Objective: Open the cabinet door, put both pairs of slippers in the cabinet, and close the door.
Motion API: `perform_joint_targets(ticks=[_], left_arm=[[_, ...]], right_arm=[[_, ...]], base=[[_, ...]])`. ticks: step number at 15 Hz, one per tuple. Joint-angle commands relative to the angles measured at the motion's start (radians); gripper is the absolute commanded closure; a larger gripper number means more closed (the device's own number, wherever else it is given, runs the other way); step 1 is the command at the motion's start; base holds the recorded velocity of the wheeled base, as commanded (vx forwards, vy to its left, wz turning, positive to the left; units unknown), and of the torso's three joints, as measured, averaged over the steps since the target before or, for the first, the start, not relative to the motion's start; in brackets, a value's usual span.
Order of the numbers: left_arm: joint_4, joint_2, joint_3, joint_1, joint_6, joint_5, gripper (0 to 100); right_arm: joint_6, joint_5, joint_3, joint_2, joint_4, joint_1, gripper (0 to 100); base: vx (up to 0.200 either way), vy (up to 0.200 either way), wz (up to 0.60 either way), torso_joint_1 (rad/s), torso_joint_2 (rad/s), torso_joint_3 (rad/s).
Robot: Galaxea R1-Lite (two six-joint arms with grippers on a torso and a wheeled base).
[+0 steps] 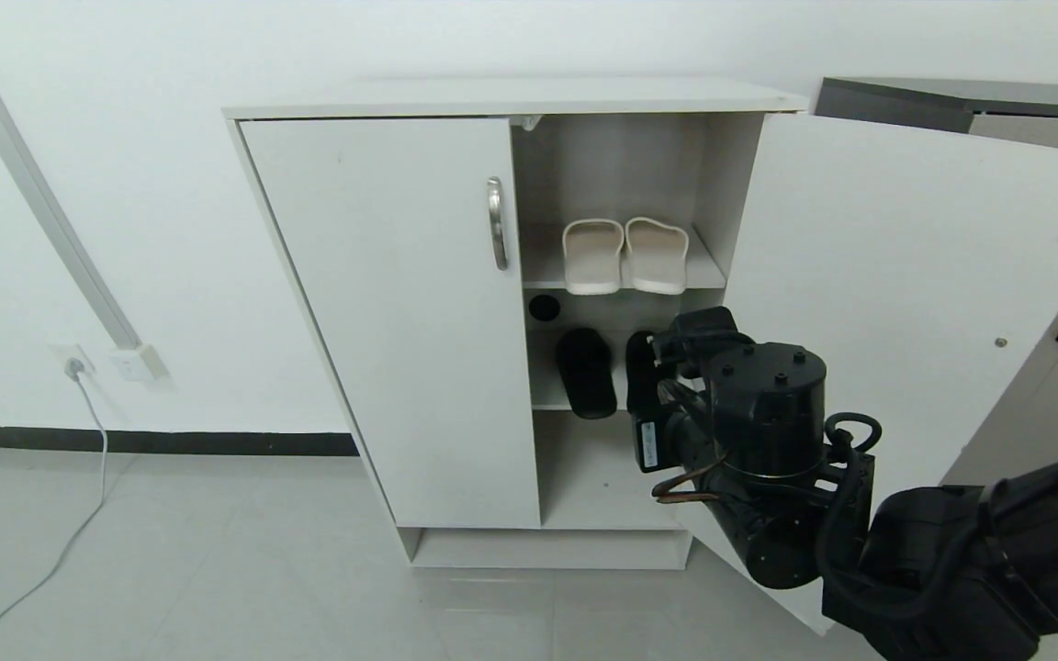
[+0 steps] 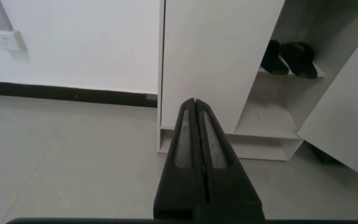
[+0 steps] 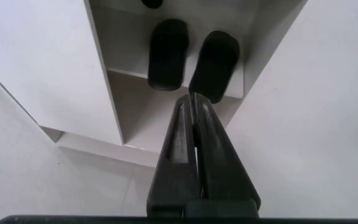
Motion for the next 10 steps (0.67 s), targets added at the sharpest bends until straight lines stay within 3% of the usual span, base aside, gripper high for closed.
perform_joint_targets(ticks=[1, 3, 10], left_arm=[[0.001, 0.001, 0.0, -0.001, 0.0, 0.001, 100], [0.001, 0.001, 0.0, 0.001, 0.0, 0.001, 100], [0.001, 0.001, 0.0, -0.001, 0.0, 0.001, 100]], right_arm=[[0.001, 0.0, 0.0, 0.001, -0.001, 0.001, 100], [0.001, 0.0, 0.0, 0.001, -0.001, 0.001, 100], [0.002, 0.0, 0.0, 0.001, -0.008, 0.001, 100]], base=[[0.0, 0.0, 0.0, 0.002, -0.26, -0.261], [0.0, 0.0, 0.0, 0.012, -0.15, -0.342], [0.0, 0.0, 0.0, 0.081, -0.5, -0.358]])
